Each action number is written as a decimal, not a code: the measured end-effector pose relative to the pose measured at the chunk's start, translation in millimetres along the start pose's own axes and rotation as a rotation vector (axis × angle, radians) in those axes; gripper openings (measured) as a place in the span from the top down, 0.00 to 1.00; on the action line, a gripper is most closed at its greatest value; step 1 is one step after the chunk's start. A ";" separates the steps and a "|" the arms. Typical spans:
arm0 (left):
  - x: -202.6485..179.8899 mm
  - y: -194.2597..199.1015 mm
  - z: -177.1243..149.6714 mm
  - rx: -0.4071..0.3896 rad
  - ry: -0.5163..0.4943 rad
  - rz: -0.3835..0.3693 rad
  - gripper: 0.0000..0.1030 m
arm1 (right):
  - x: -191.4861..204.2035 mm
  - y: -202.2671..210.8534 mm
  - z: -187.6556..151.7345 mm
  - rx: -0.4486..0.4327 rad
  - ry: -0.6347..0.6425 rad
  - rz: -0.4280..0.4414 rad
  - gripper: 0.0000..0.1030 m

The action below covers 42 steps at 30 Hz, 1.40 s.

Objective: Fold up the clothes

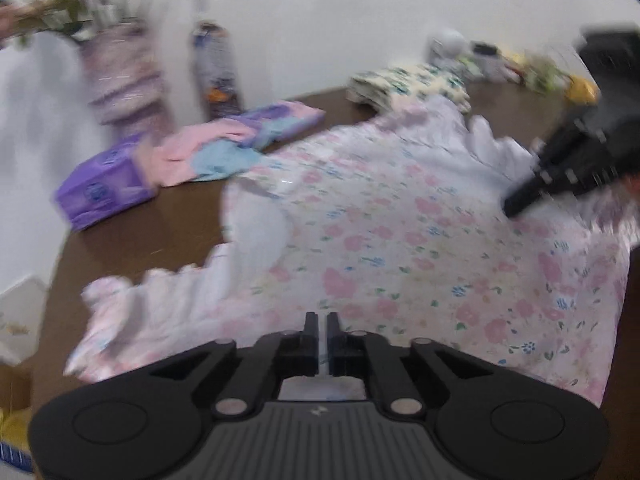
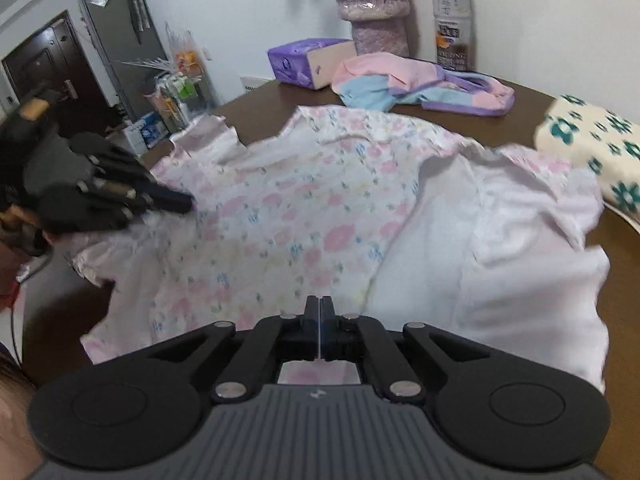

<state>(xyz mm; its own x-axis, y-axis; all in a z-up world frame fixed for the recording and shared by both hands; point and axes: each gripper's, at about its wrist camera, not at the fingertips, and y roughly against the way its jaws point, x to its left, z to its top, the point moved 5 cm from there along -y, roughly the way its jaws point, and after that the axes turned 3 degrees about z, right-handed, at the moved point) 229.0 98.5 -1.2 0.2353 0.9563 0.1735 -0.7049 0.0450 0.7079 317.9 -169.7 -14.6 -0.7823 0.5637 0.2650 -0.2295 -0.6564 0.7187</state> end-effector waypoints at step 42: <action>72.8 100.4 -90.0 0.114 0.412 0.158 0.89 | -6.6 32.8 -57.8 -0.133 -0.085 -0.371 0.52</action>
<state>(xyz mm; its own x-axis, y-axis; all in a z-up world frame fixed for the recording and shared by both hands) 115.1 198.7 20.9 -0.1713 0.9851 0.0151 -0.6275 -0.1209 0.7692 282.0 -223.9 -30.0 -0.5834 0.8100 0.0594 -0.5643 -0.4569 0.6876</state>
